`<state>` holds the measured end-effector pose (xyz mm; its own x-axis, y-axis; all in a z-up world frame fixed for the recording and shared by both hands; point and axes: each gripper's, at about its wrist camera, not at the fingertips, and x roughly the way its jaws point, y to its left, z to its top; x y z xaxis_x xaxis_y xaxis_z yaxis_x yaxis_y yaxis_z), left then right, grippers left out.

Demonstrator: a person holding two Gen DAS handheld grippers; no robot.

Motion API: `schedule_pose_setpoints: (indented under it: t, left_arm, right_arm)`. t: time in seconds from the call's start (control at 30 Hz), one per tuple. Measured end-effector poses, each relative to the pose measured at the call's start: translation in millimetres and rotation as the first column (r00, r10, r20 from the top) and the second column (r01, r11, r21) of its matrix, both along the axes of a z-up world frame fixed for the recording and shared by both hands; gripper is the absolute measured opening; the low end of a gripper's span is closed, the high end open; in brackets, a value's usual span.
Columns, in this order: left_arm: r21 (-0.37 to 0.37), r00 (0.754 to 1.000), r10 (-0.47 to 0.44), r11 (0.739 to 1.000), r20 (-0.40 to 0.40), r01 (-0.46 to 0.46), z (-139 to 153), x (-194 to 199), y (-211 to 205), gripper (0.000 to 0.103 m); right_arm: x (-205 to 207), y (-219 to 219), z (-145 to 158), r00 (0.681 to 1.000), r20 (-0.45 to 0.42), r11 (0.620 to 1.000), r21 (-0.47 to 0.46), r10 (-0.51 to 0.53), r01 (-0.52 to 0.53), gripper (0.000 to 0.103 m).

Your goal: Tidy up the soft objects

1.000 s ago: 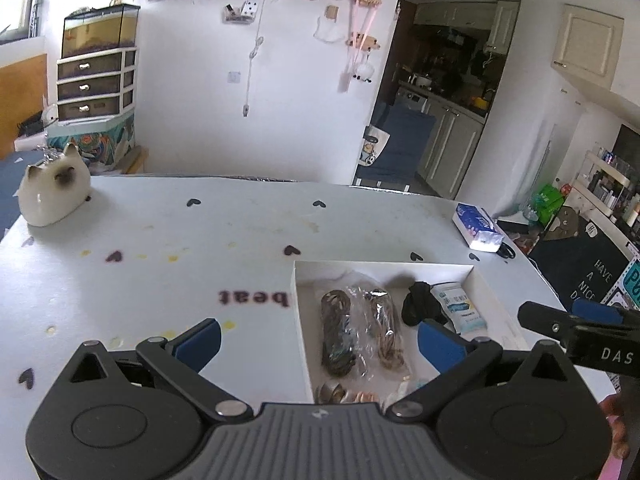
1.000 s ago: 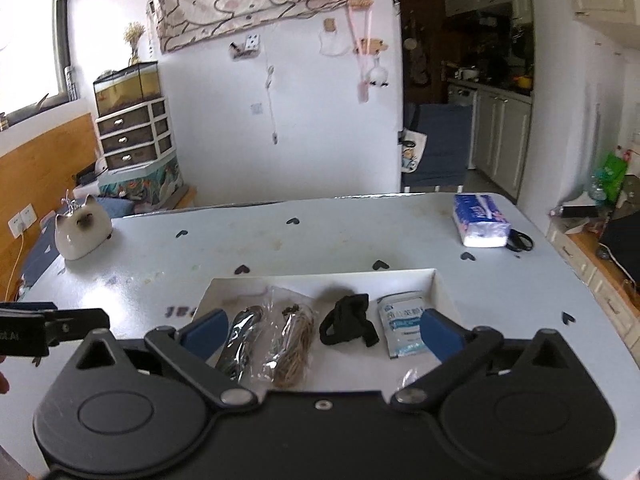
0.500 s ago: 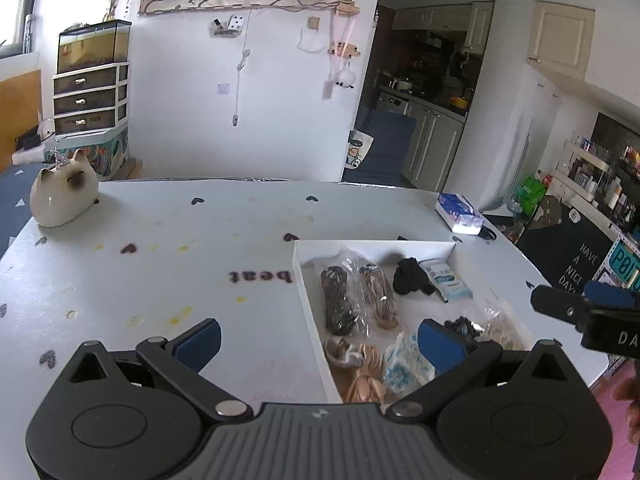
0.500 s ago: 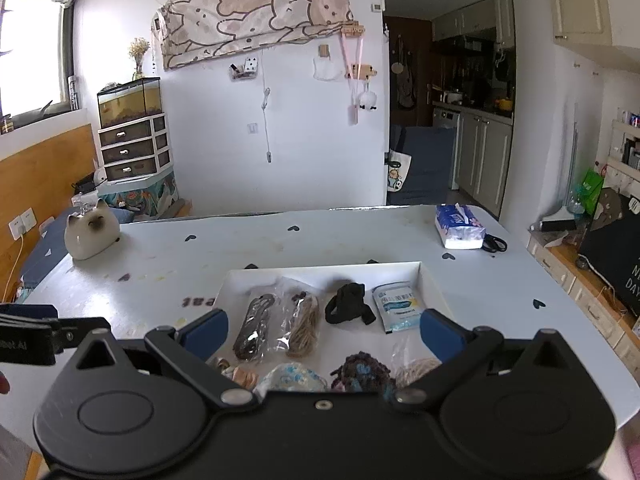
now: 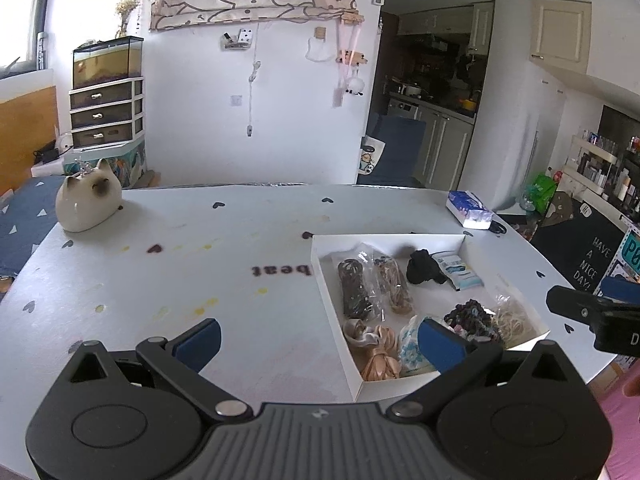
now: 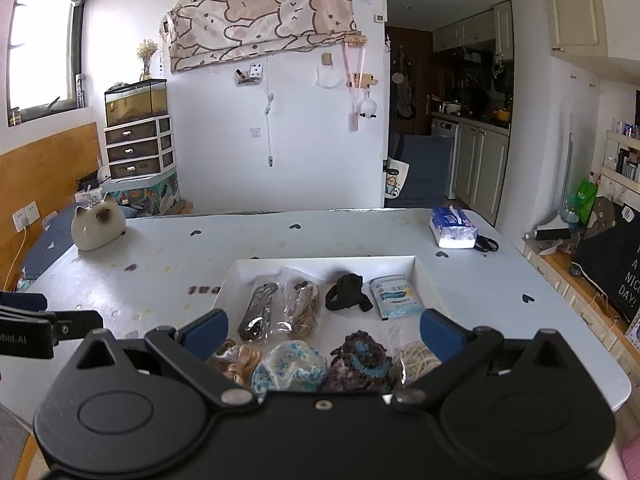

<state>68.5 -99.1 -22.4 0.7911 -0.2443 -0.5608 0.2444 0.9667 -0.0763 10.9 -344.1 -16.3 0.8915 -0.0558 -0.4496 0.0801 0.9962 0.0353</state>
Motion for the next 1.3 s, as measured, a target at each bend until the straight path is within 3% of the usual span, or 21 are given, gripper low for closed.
schedule_pose_setpoints:
  t: [1.3]
  left_arm:
    - [0.016,1.000,0.027,0.999,0.007,-0.028,-2.0,-16.9,11.2,0.103]
  right_arm:
    - [-19.0,9.6,-4.9,1.000,0.011,1.000,0.003,0.008,-0.008,0.103]
